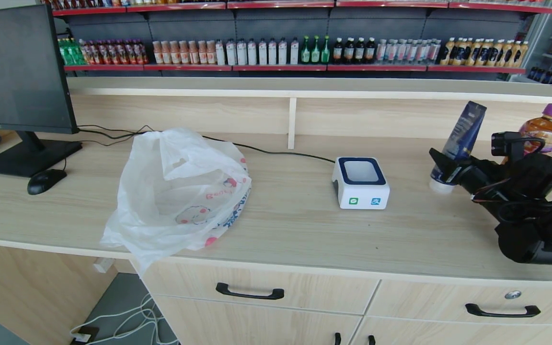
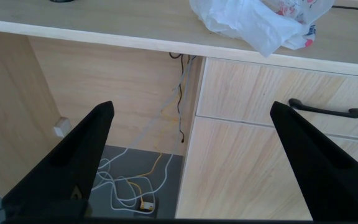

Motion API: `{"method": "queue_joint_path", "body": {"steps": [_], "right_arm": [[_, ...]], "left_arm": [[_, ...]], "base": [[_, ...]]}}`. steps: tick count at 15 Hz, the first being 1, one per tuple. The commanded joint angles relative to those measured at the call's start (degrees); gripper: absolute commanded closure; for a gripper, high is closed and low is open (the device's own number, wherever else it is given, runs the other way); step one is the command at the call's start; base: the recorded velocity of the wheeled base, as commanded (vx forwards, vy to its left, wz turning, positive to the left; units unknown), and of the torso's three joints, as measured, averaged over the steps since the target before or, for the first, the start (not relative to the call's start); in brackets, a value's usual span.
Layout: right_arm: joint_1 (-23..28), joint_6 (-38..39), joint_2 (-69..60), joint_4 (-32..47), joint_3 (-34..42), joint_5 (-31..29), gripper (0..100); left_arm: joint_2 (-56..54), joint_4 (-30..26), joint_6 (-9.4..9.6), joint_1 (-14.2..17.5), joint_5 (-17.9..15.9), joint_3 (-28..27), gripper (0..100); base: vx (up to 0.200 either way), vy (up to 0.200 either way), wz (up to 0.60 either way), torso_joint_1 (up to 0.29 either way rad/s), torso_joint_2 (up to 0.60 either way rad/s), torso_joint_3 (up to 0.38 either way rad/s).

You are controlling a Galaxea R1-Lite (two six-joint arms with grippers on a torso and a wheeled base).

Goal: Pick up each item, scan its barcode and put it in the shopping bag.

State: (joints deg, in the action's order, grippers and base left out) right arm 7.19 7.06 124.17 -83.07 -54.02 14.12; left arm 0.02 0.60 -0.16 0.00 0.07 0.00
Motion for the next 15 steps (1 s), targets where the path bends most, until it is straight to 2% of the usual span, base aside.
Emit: {"method": "queue_joint_path", "body": {"steps": [1, 7, 12, 15], "right_arm": [[0.10, -0.03, -0.86, -0.08, 0.84, 0.03, 100], [0.28, 0.15, -3.32, -0.78, 4.27, 0.12, 100], [1.33, -0.11, -12.99, -1.57, 12.00, 0.74, 100], [-0.60, -1.87, -21.87, -1.48, 18.86, 2.67, 100]], "left_arm": [[-0.02, 0.02, -0.02, 0.00, 0.01, 0.00, 0], [-0.02, 0.02, -0.02, 0.00, 0.01, 0.00, 0], [-0.02, -0.07, -0.02, 0.00, 0.01, 0.00, 0], [0.06, -0.16, -0.11, 0.09, 0.01, 0.00, 0]], "base": [[0.000, 0.000, 0.00, 0.000, 0.00, 0.000], [0.000, 0.000, 0.00, 0.000, 0.00, 0.000], [0.000, 0.000, 0.00, 0.000, 0.00, 0.000], [0.000, 0.000, 0.00, 0.000, 0.00, 0.000]]}}
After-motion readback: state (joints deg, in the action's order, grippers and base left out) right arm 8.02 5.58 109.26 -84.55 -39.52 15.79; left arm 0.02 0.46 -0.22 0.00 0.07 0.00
